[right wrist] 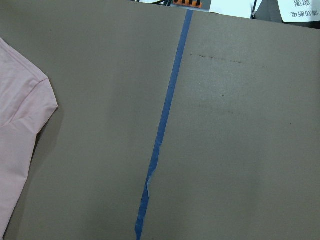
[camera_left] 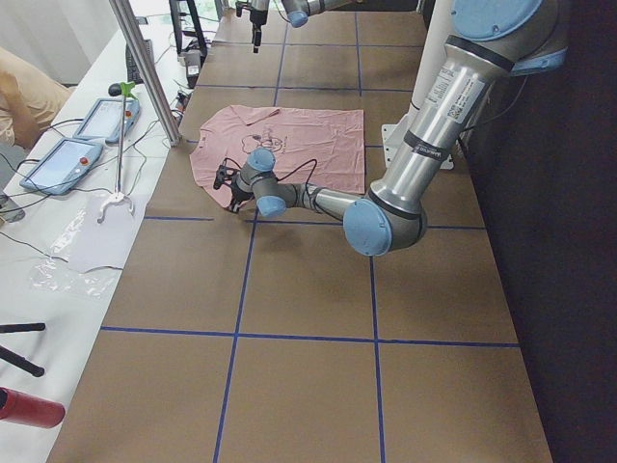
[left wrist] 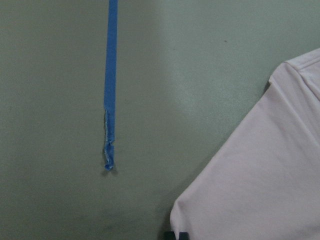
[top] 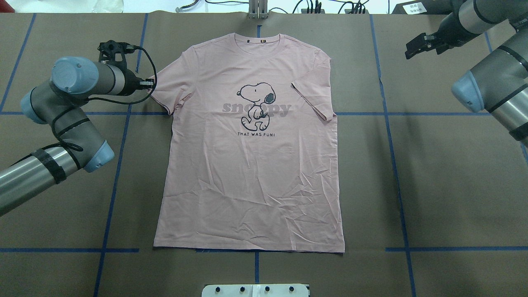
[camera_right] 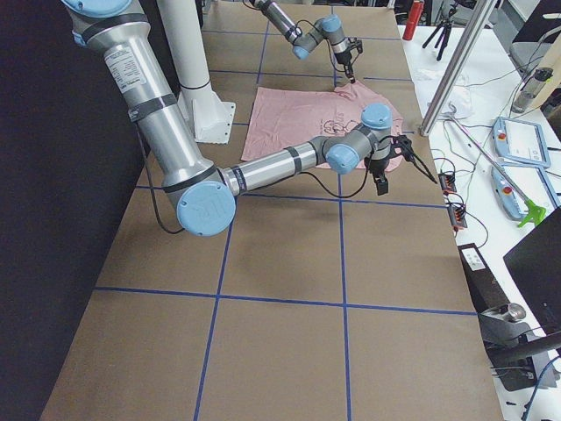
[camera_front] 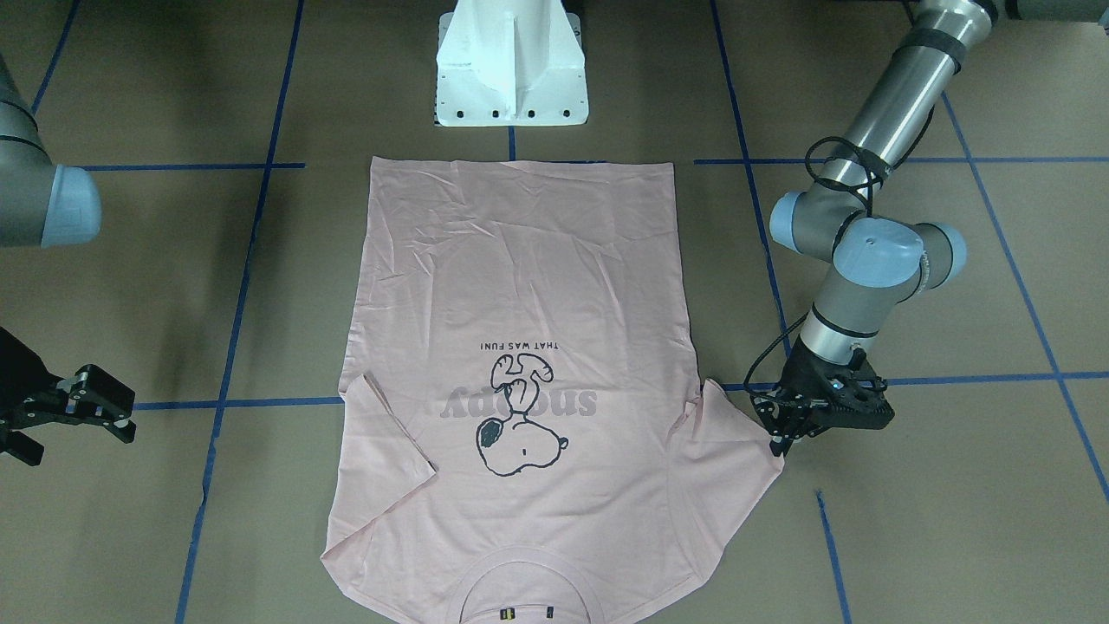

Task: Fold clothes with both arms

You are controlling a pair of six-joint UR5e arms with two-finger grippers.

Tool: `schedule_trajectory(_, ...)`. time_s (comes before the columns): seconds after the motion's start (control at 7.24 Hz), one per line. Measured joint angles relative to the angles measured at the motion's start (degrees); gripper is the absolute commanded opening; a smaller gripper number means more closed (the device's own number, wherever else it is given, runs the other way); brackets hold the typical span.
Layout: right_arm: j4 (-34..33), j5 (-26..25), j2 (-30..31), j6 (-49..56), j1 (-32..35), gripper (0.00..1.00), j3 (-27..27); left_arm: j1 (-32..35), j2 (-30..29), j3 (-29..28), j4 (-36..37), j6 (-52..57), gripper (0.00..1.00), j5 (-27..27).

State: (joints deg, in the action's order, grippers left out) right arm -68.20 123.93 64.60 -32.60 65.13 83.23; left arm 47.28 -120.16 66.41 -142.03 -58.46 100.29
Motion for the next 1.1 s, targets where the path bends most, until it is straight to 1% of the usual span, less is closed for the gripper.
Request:
schedule_trajectory(0.14, 0.0, 0.0, 0.0, -0.03, 0.0, 1.0, 0.01, 0.0, -0.17, 1.56, 1.12, -0.03, 0.0, 0.04)
schedule_trajectory(0.28, 0.0, 0.0, 0.0, -0.09, 0.0, 1.0, 0.04, 0.0, -0.85, 3.81, 4.25, -0.28, 0.0, 0.06)
schedule_trajectory(0.55, 0.0, 0.0, 0.0, -0.17, -0.03, 1.0, 0.07, -0.5, -4.68, 7.81, 15.48, -2.68, 0.0, -0.12)
schedule_trajectory(0.69, 0.0, -0.02, 0.0, -0.18, -0.05, 1.0, 0.04, -1.59, -7.87, 8.37, 21.57, -5.66, 0.0, -1.01)
schedule_trajectory(0.83, 0.0, -0.04, -0.02, -0.19, -0.1, 1.0, 0.01, -2.88, -11.1, 8.03, 26.6, -8.05, 0.0, -2.35)
schedule_trajectory(0.97, 0.0, -0.04, -0.05, -0.19, -0.14, 1.0, 0.01, -4.02, -14.05, 6.37, 29.67, -10.07, 0.0, -3.27)
schedule_trajectory(1.1, 0.0, -0.07, -0.07, -0.19, -0.23, 1.0, -0.02, -4.85, -16.69, 3.63, 30.9, -11.44, 0.06, -3.96)
